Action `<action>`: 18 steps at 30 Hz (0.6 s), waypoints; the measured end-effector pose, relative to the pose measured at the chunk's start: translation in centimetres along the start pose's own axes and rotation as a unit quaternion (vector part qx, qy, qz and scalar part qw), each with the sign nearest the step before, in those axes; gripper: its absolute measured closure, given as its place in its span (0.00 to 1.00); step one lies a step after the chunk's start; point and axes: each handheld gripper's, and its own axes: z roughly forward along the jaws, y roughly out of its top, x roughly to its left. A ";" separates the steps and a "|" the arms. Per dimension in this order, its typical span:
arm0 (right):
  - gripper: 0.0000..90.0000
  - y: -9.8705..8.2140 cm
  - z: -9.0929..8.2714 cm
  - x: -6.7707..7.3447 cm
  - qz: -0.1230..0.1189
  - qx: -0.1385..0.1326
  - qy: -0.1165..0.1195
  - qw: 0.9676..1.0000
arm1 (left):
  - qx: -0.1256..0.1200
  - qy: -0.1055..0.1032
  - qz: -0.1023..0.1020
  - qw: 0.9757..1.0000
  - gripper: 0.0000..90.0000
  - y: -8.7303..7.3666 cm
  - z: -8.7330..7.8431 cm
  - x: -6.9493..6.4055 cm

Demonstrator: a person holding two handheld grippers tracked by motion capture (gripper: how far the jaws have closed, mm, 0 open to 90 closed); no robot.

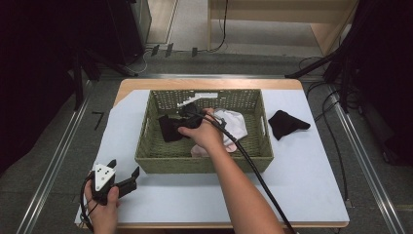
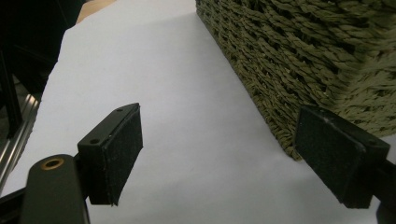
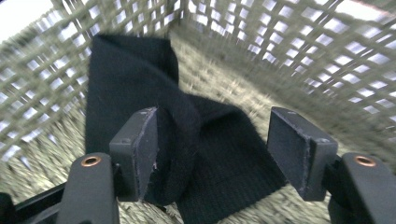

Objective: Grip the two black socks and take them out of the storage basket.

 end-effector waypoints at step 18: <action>0.90 -0.1 -1.4 0.7 -0.028 0.058 0.068 0.996 | -0.003 -0.002 -0.001 1.000 0.19 0.0 0.0 0.0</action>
